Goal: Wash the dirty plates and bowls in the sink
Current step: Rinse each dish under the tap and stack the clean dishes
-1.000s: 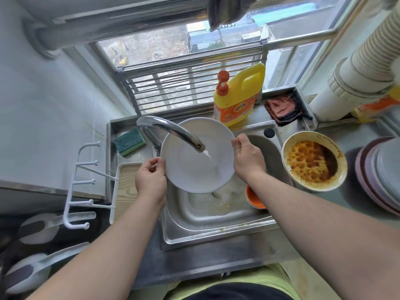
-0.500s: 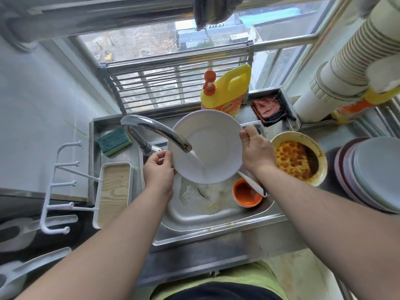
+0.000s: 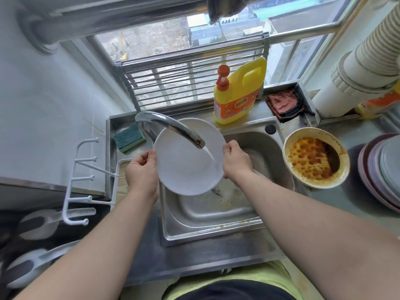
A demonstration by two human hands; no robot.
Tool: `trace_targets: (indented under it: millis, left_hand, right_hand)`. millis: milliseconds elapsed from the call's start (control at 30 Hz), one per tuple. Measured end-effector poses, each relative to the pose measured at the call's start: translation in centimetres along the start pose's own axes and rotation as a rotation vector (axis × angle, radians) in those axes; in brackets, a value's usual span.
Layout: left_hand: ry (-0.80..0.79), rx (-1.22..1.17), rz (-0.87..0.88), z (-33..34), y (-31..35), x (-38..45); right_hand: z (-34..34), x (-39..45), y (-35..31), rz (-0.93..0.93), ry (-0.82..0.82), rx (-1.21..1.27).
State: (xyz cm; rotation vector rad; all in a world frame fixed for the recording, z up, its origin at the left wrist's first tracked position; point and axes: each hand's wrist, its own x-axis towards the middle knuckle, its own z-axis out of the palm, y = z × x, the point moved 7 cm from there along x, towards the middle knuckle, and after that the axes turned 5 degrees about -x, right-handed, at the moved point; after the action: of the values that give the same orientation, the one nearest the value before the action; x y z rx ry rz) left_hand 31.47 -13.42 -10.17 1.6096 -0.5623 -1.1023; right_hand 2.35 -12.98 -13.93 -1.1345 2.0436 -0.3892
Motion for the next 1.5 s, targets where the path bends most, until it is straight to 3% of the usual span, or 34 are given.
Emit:
trace_targets:
  millis: [200,433,1100,1500]
  left_hand:
    - [0.062,0.027,-0.021,-3.1,-0.9,0.1]
    - [0.078,0.065,-0.104,-3.1,-2.7,-0.9]
    - [-0.147,0.344,-0.397,4.8,-8.5,-5.3]
    - [-0.21,0.163,-0.47,9.4,-7.6,-5.5]
  right_hand:
    - [2.7,-0.8,-0.8,0.011,-0.082,-0.033]
    - [1.5,-0.6,0.2,-0.009,-0.066,-0.091]
    - [-6.4,-1.5,9.6,0.175,-0.058,-0.159]
    - [-11.7,-3.8,6.6,-0.028,0.175,-0.007]
